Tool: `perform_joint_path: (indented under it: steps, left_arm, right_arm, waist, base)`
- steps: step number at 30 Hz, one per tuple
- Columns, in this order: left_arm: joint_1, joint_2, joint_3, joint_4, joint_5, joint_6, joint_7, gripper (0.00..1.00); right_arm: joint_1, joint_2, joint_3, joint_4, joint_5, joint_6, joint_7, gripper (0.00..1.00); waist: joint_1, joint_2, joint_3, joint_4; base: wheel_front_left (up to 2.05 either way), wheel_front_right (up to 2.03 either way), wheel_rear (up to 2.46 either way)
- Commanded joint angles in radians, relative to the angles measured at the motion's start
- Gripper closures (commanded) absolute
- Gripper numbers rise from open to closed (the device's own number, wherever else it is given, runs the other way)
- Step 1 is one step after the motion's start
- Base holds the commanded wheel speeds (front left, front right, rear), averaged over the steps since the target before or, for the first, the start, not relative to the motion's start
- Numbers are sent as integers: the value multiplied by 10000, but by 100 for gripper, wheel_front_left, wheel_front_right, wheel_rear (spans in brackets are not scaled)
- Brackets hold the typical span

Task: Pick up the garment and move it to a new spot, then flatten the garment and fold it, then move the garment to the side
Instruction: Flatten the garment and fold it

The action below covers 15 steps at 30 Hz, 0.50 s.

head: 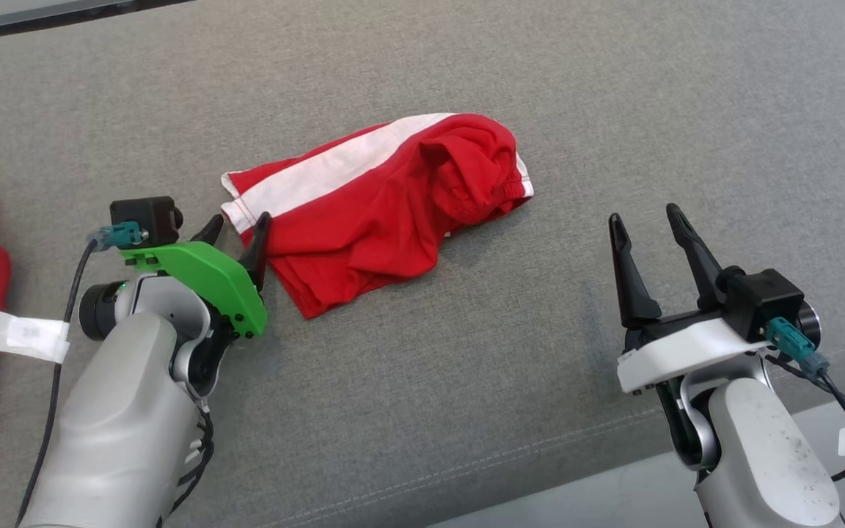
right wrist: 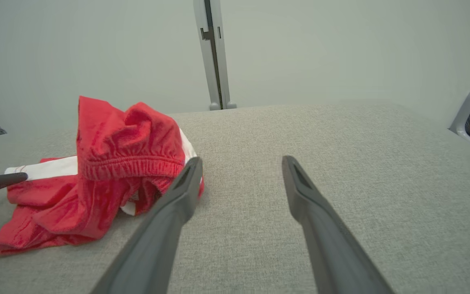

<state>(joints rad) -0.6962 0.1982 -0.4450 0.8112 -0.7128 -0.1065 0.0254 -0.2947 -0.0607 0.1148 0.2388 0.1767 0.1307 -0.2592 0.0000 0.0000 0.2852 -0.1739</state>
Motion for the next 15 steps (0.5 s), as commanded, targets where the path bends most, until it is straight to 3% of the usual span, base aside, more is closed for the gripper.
perform_joint_path:
  steps: [1, 2, 3, 10, 15]
  left_arm:
    - [-285, 15, 62, 222, -87, -74, -97, 65]
    - [-285, 15, 62, 222, -87, -74, -97, 65]
    - [-364, -2, 62, 336, -145, -91, -144, 100]
    - [-992, 196, 83, 712, 10, -163, -1097, 100]
    - [-1539, 512, 46, -21, 304, -171, -1953, 100]
  right_arm:
    - [-156, 19, -29, -27, 55, 1, -61, 0]
    - [-156, 19, -29, -27, 55, 1, -61, 0]
    - [-149, 25, -50, -73, 54, 1, -61, 0]
    - [2, 65, -236, -221, 75, 1, -60, 0]
    - [125, 78, -442, -271, 13, 1, -60, 0]
  waist:
    - [0, 0, 262, -296]
    - [0, 0, 262, -296]
    - [0, 0, 277, -316]
    - [0, 0, 287, -269]
    - [0, 0, 173, 53]
  base:
    - [0, 0, 0]
    - [0, 0, 0]
    - [0, 0, 0]
    - [0, 0, 0]
    - [0, 0, 0]
